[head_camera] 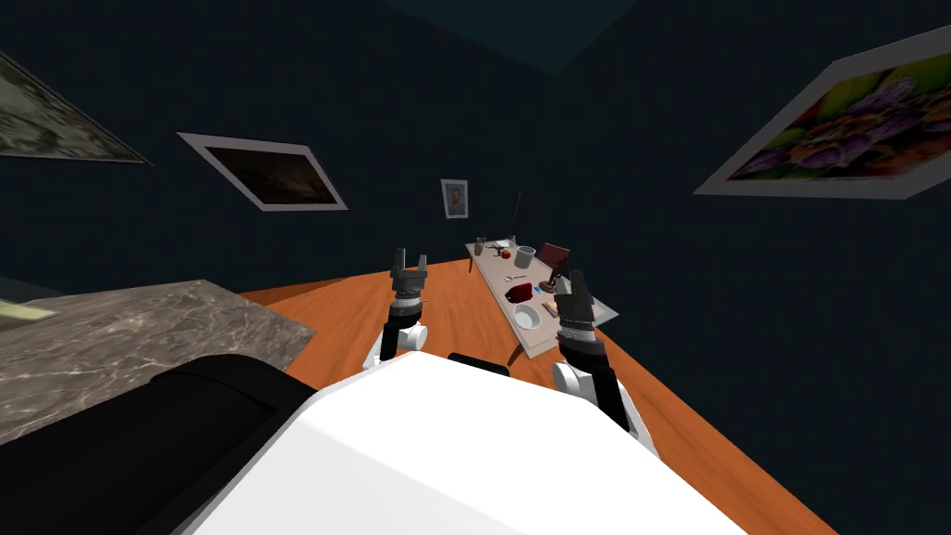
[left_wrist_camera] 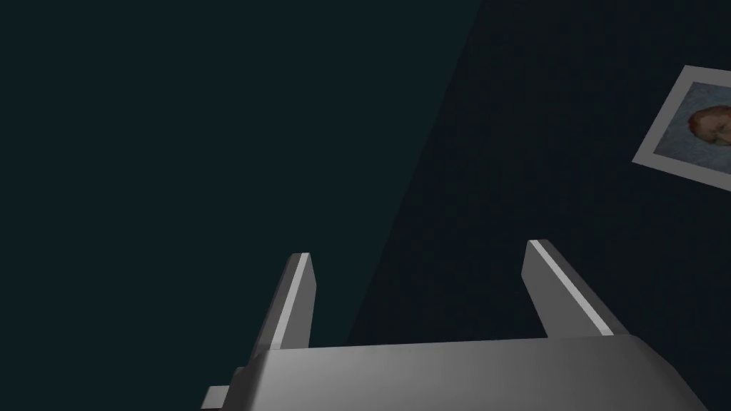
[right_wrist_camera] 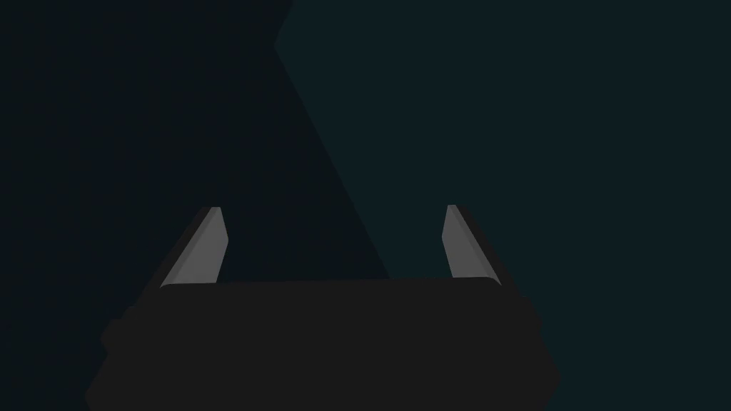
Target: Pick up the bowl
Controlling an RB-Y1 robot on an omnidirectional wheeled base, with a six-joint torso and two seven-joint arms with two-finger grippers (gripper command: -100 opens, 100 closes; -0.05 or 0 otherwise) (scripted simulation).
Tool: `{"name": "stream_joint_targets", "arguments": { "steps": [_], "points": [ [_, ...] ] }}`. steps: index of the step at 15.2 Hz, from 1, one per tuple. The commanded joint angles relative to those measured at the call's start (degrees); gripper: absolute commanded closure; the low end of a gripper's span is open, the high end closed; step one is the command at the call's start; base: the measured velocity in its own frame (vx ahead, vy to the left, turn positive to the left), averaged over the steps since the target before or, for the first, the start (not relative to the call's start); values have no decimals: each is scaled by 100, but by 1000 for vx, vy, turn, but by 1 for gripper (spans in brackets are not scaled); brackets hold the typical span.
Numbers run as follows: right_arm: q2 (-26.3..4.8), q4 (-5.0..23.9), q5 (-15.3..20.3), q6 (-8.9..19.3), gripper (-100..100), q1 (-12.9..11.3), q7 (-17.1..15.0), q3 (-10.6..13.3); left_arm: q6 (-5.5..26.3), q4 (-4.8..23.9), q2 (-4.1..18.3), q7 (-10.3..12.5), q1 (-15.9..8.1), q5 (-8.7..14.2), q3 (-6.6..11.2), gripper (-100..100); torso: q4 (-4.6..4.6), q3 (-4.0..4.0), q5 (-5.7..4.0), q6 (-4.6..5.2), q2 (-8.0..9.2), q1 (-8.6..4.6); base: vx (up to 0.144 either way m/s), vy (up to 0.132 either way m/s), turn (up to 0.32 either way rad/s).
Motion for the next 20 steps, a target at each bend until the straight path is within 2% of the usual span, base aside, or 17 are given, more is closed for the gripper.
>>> {"name": "stream_joint_targets", "arguments": {
  "steps": [1,4,5,6,7,8,9,10,11,12,13,14,16,17,18,19,20],
  "points": [
    [-254,267,138,45,-100,-21,95,140,0,0,0,0,0,0,0,0,0,0,0,0,0,0,24,27,87],
    [-591,637,348,164,-100,-124,237,342,0,0,0,0,0,0,0,0,-1,-1,0,0,-2,-1,28,33,115],
    [-591,682,348,164,-100,-124,237,342,0,0,0,0,0,0,0,0,-1,-2,0,-1,-3,1,27,39,79],
    [-764,859,462,229,-100,-179,314,451,0,0,0,0,0,0,0,0,-1,-2,1,1,-3,2,24,38,97],
    [-764,906,462,229,-100,-179,314,451,0,0,0,0,0,0,0,0,-1,-2,0,-1,-2,3,18,32,83],
    [-939,1084,581,297,-100,-236,395,565,0,0,0,0,0,0,0,0,0,0,1,0,-1,1,17,34,111],
    [-939,1141,581,297,-100,-236,395,565,0,0,0,0,0,0,0,0,0,0,0,-2,-1,2,21,33,92],
    [-1116,1372,704,367,-100,-295,478,685,0,0,0,0,0,0,0,0,0,0,0,0,-1,2,27,34,111],
    [-1116,1384,704,367,-100,-295,478,685,0,0,0,0,0,0,0,0,-1,-1,0,0,-1,1,24,31,91],
    [-1295,1595,831,439,-100,-356,564,808,0,0,0,0,0,0,0,0,0,-1,0,0,-1,2,25,37,120],
    [-1295,1636,831,439,-100,-356,564,808,0,0,0,0,0,0,0,0,0,-1,1,-1,-1,3,25,35,107],
    [-1474,1786,961,513,-100,-418,652,935,0,0,0,0,0,0,0,0,0,-1,1,0,-1,2,29,38,127],
    [-1474,1893,961,513,-100,-418,652,935,0,0,0,0,0,0,0,0,0,-1,1,1,-2,2,22,27,62],
    [-1653,2068,1095,589,-100,-481,743,1065,0,0,0,0,0,0,0,0,0,0,0,3,1,-1,21,24,73],
    [-1653,2157,1095,589,-100,-481,743,1065,0,0,0,0,0,0,0,0,0,1,0,1,2,-1,20,25,94],
    [-1653,2157,1095,589,-100,-481,743,1065,0,0,0,0,0,0,0,0,0,1,0,0,2,0,11,18,44],
    [-1832,2372,1230,666,-100,-545,834,1198,0,0,0,0,0,0,0,0,1,2,0,2,4,-2,15,24,91]
  ]
}}
